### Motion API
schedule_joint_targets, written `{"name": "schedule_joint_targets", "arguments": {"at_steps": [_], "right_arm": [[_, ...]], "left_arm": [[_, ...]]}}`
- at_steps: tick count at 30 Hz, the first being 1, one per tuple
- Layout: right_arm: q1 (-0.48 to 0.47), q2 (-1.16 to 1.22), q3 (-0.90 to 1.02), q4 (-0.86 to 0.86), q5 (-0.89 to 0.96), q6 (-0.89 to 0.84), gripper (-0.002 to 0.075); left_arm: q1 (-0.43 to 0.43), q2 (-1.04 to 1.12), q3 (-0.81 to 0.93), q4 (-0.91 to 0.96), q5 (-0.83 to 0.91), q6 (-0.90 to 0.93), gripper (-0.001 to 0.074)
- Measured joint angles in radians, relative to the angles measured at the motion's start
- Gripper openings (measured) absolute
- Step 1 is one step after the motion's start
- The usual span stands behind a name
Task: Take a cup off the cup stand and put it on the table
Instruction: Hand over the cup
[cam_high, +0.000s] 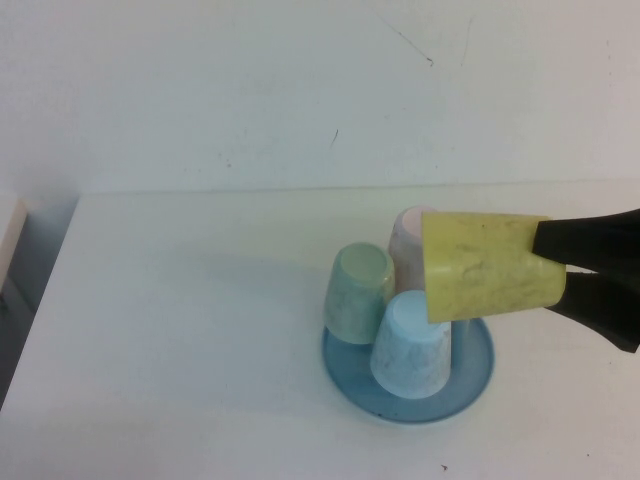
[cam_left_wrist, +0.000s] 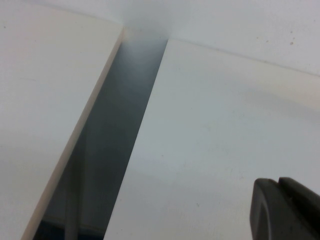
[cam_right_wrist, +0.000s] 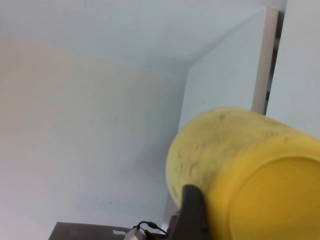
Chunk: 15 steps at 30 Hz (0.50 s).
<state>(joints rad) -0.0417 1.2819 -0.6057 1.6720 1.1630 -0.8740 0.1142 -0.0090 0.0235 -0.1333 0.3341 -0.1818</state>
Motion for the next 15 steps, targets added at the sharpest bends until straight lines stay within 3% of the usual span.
{"name": "schedule_joint_targets", "arguments": {"at_steps": [15], "right_arm": [[0.000, 0.000, 0.000, 0.000, 0.000, -0.008, 0.0543]], "left_arm": [[0.000, 0.000, -0.002, 0.097, 0.000, 0.061, -0.0003]]}}
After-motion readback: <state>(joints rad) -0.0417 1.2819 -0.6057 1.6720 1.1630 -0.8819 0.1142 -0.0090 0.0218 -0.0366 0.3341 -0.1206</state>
